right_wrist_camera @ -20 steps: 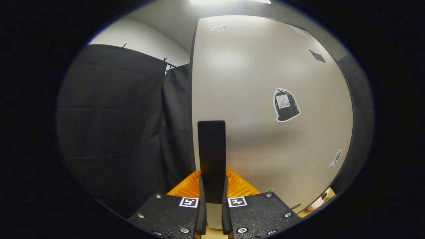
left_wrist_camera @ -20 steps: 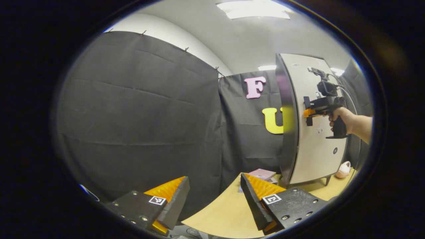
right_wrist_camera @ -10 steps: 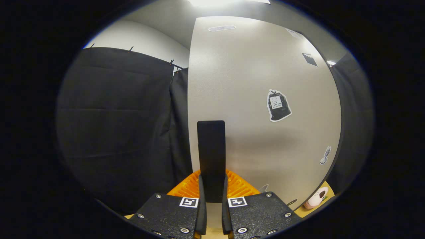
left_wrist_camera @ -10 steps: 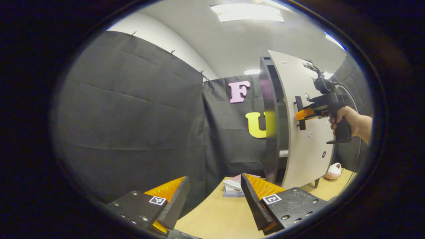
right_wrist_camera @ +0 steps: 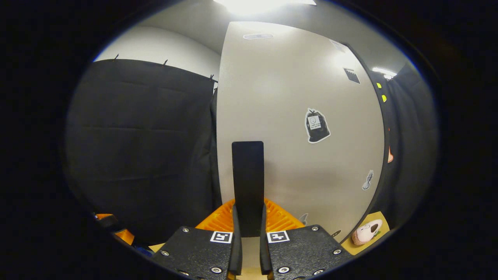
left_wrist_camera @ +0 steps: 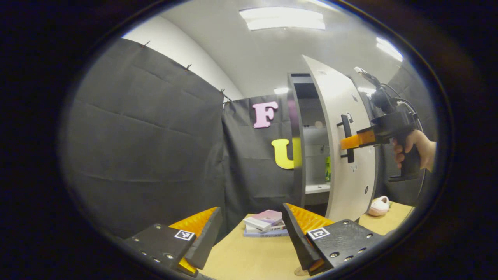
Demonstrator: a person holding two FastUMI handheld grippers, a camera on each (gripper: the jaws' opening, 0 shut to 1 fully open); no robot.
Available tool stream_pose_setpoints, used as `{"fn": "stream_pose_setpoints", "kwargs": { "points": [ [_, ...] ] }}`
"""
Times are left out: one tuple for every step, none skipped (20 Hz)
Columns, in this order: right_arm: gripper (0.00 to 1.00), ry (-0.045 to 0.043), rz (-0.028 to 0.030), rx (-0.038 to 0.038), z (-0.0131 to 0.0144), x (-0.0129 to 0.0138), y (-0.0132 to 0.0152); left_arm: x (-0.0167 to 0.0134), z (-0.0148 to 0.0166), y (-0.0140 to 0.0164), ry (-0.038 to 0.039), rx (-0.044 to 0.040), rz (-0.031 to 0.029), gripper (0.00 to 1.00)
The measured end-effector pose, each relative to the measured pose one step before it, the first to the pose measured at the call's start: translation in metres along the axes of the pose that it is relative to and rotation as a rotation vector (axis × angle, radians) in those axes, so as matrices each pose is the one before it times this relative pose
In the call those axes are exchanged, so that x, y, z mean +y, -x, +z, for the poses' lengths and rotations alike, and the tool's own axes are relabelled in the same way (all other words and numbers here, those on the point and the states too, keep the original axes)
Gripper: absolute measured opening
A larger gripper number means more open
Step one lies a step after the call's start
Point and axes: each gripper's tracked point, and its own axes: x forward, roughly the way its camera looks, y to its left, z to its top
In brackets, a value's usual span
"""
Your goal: Open the cabinet door with the right hand, grasp the bottle in the cabinet with the left hand and place it on the coaster, then close the cabinet door with the right hand.
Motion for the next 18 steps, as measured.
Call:
{"fn": "stream_pose_setpoints", "kwargs": {
  "points": [
    [0.18,-0.00066,0.00913,0.00149,-0.00030,-0.00145,0.00155,-0.00586,0.00139,-0.00052,-0.00486,0.00261,-0.00134,0.89],
    [0.18,0.00102,0.00829,0.00009,-0.00128,-0.00178,0.00135,-0.00366,0.00237,0.00133,-0.00121,-0.00229,-0.00278,0.85],
    [0.18,-0.00051,0.00746,-0.00605,-0.00007,-0.00306,0.00079,-0.00792,0.00580,0.00030,0.00604,-0.01230,-0.01277,0.85],
    [0.18,-0.00200,0.00640,-0.00454,0.00038,-0.00025,0.00145,-0.00708,0.00518,-0.00118,0.00531,-0.01315,-0.01229,0.92],
    [0.18,-0.00328,0.00501,-0.00188,0.00051,-0.00193,0.00276,-0.00537,0.00488,-0.00177,0.00406,-0.00717,-0.00340,0.92],
    [0.18,-0.00260,0.00509,-0.00127,-0.00102,-0.00148,0.00411,-0.00380,-0.00030,-0.00494,0.00555,-0.00318,-0.00369,0.92],
    [0.18,-0.00031,0.00597,0.00078,0.00014,-0.00132,0.00412,-0.00319,0.00091,-0.00398,0.00774,-0.00183,-0.00514,0.92],
    [0.18,0.00381,0.00559,0.00121,0.00034,-0.00251,0.00370,-0.00732,0.00113,-0.00166,0.00451,-0.00293,-0.00756,0.92],
    [0.18,0.00424,0.00522,-0.00050,0.00021,-0.00234,0.00424,-0.00845,0.00184,-0.00118,-0.00316,-0.00242,-0.00763,0.92],
    [0.18,0.00440,0.00723,0.00038,-0.00031,-0.00194,0.00392,-0.00786,0.00130,-0.00024,-0.00715,-0.00634,-0.00866,0.89],
    [0.18,-0.00023,0.00501,0.00134,0.00023,-0.00222,0.00458,-0.00922,0.00164,-0.00147,-0.00799,-0.00545,-0.01477,0.89],
    [0.18,-0.00325,-0.00074,-0.00111,0.00020,-0.00291,0.00422,-0.00879,0.00044,-0.00251,-0.00680,-0.00445,-0.01530,0.92],
    [0.18,0.00068,-0.00336,-0.00088,0.00048,-0.00276,0.00479,-0.00898,0.00000,-0.00267,-0.00430,-0.00071,-0.01440,0.88],
    [0.18,0.00557,-0.00468,-0.00191,0.00000,-0.00248,0.00278,-0.00817,-0.00137,-0.00238,-0.00057,0.00200,-0.01388,0.92],
    [0.18,0.00494,-0.00734,0.00204,-0.00039,-0.00430,0.00280,-0.00875,-0.00132,-0.00150,0.00535,0.00206,-0.01217,0.92],
    [0.18,0.00193,-0.00878,0.00430,-0.00033,-0.00372,0.00357,-0.00902,-0.00138,-0.00190,0.00788,0.00131,-0.01439,0.92],
    [0.18,0.00190,-0.00735,0.00623,-0.00046,-0.00329,0.00265,-0.00886,0.00055,-0.00118,0.00599,-0.00093,-0.01508,0.92],
    [0.17,0.00320,-0.00835,0.00139,0.00010,-0.00340,0.00270,-0.00797,0.00018,-0.00159,0.00191,-0.00399,-0.01058,0.84]
  ]
}}
